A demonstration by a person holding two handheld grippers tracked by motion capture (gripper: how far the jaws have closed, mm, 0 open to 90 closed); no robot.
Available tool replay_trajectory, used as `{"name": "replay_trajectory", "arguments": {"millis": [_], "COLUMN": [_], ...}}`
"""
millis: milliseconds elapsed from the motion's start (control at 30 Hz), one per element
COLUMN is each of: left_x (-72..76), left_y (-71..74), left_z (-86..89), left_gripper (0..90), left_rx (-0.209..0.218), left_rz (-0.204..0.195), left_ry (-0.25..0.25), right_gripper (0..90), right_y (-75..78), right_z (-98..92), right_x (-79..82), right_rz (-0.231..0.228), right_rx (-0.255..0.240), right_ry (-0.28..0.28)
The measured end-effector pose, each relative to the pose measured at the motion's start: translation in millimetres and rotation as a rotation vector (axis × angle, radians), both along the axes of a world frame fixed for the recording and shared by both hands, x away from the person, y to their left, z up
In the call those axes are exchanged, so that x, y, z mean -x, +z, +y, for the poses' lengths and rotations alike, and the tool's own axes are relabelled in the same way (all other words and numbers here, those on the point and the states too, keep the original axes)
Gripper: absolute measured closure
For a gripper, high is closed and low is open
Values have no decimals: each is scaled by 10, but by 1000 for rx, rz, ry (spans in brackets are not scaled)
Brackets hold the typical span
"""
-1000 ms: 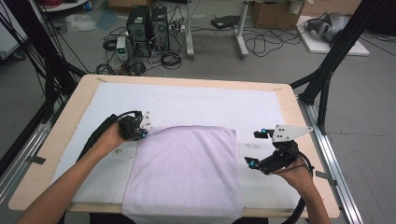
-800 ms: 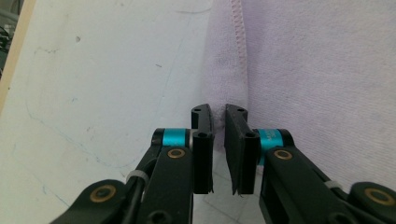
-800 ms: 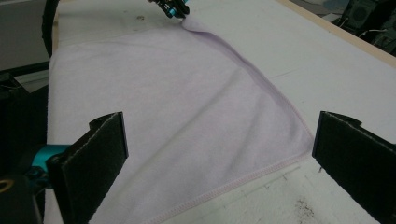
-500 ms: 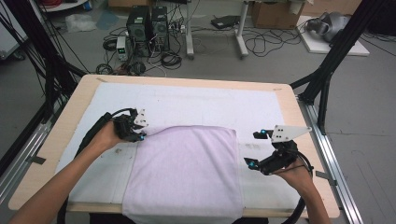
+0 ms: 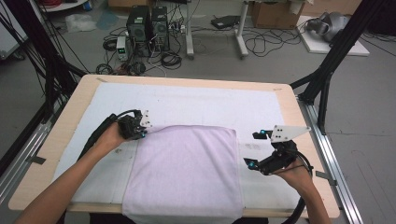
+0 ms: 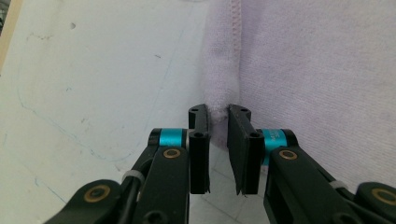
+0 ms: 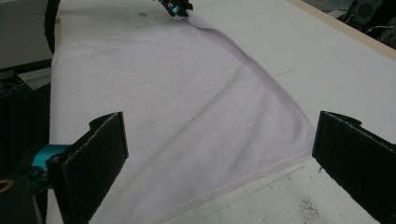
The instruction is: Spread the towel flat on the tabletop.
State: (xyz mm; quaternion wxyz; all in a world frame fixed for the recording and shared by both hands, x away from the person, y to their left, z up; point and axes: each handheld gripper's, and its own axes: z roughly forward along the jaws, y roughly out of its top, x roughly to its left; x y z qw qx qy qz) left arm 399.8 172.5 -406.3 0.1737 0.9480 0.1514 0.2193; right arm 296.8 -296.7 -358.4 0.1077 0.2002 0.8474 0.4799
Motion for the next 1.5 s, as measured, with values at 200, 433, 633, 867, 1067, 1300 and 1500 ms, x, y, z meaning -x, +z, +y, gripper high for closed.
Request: {"name": "replay_trajectory", "arguments": {"millis": [200,433,633,867,1067,1300,1500], "left_x": [-39,-104,-119,-4,112,55,-10], "left_y": [20,-8,21,142,178,-4,-60], "left_z": [37,85,134,173,111,-27,-57], "left_gripper": [847,828,643,595,697,894,896], "left_rx": [45,97,101,133,143,49,36], "left_rz": [17,66,48,71,127,162,147], "left_ry": [55,95,126,108,44,38,61], "right_gripper": [25,25,25,25,25,25,25], "right_y": [-9,-13,-18,-12,-3,-1,-4], "right_z": [20,23,19,29,32,50,29], "right_x": [-14,-16,-24,-8,4,12,-7], "right_rz": [1,9,16,15,10,11,9], "right_rx": [1,7,9,9,2,5,-2], "right_ry": [5,8,7,11,15,22,17]}}
